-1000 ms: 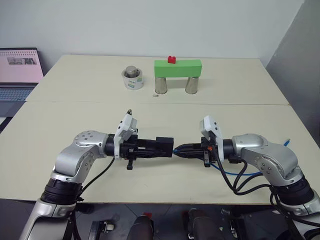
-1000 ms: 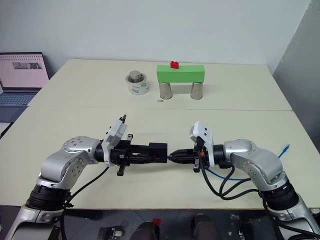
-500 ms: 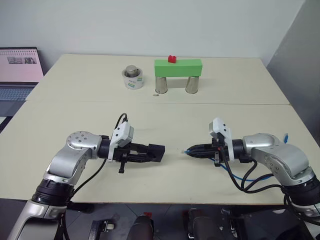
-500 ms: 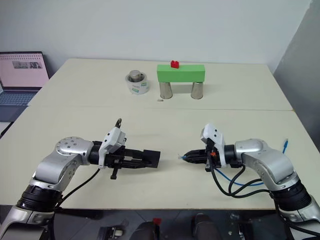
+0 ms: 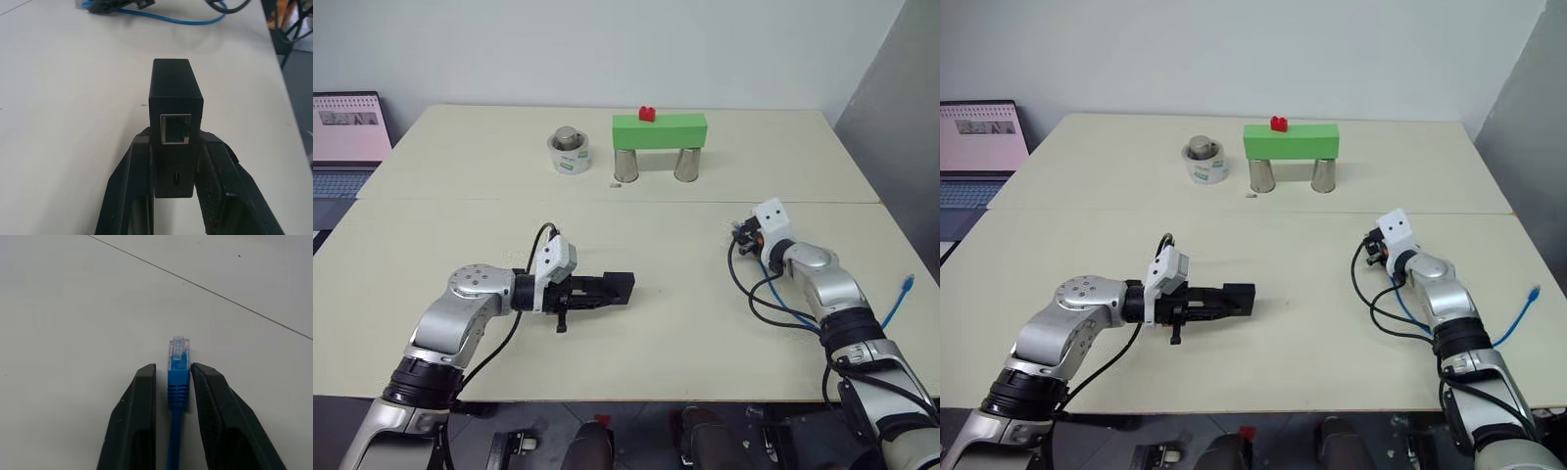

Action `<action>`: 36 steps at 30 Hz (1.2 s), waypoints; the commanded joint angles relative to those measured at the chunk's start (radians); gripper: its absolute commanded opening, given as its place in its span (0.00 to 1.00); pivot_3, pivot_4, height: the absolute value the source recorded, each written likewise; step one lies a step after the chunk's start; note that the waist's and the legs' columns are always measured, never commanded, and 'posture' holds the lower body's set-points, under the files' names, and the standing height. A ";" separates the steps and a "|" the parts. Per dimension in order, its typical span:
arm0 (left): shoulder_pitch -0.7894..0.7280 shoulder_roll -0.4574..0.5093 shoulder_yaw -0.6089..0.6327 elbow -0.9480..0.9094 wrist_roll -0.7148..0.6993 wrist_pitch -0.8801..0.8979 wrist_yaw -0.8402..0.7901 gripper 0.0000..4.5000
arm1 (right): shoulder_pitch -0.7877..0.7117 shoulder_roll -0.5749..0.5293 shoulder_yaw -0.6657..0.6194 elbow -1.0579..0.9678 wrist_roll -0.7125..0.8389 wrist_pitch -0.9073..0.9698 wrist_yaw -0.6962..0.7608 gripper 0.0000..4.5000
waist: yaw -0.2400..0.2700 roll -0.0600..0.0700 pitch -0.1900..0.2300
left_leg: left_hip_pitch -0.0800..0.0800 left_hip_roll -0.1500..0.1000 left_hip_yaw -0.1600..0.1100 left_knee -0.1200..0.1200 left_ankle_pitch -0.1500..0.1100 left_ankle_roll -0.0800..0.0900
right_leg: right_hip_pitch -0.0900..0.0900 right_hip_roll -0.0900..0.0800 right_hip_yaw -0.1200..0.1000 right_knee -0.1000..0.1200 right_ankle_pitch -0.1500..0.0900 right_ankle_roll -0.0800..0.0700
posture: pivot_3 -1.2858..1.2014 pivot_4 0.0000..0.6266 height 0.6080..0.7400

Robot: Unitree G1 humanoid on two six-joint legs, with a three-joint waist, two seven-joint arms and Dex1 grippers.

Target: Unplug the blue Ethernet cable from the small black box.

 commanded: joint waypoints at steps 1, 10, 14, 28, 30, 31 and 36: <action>-0.009 -0.031 0.062 0.003 -0.016 0.064 0.103 0.17 | 0.043 -0.053 -0.063 -0.200 0.058 0.032 0.092 0.51 | 0.001 0.000 0.000 | 0.000 0.000 0.000 0.000 0.000 0.000 | 0.000 0.000 0.000 0.000 0.000 0.000 | 0.52 0.24 1.00; -0.038 -0.160 0.157 0.163 0.099 -0.108 0.394 0.17 | 0.221 -0.117 -0.023 -0.812 0.336 0.297 0.328 0.70 | 0.004 0.000 0.000 | 0.002 0.000 -0.002 0.001 0.000 0.000 | 0.002 0.000 -0.002 0.001 -0.003 0.005 | 0.52 0.24 1.00; -0.089 -0.234 0.180 0.375 0.241 -0.372 0.619 0.17 | 0.205 -0.089 0.049 -0.859 0.299 0.314 0.312 0.70 | 0.010 0.000 0.000 | 0.007 0.000 -0.003 0.002 0.000 0.000 | 0.007 0.000 -0.001 0.001 -0.002 0.006 | 0.52 0.24 1.00; -0.194 -0.367 0.219 0.885 0.326 -0.716 0.849 0.46 | 0.163 -0.059 0.107 -0.819 0.217 0.315 0.301 0.71 | 0.013 0.000 -0.001 | 0.010 -0.002 -0.003 0.001 0.000 0.000 | 0.010 -0.002 -0.002 0.000 -0.001 0.007 | 0.52 0.24 1.00; -0.174 -0.370 0.228 0.864 0.317 -0.708 0.842 0.56 | 0.167 -0.060 0.102 -0.823 0.215 0.316 0.298 0.71 | 0.012 0.000 -0.001 | 0.010 -0.002 -0.003 0.001 0.000 0.000 | 0.011 -0.001 -0.002 0.000 -0.001 0.007 | 0.52 0.24 1.00; -0.165 -0.371 0.233 0.853 0.309 -0.698 0.839 0.62 | 0.168 -0.060 0.100 -0.824 0.214 0.317 0.297 0.71 | 0.010 0.000 -0.001 | 0.011 -0.002 -0.003 0.001 0.000 0.000 | 0.011 -0.001 -0.002 0.000 -0.001 0.007 | 0.52 0.24 1.00; -0.053 -0.361 0.247 0.651 0.276 -0.568 0.837 0.76 | 0.180 -0.068 0.086 -0.840 0.212 0.326 0.290 0.71 | 0.005 0.001 -0.001 | 0.012 -0.001 -0.002 0.001 0.000 0.000 | 0.012 -0.001 -0.001 0.000 -0.001 0.007 | 0.52 0.24 1.00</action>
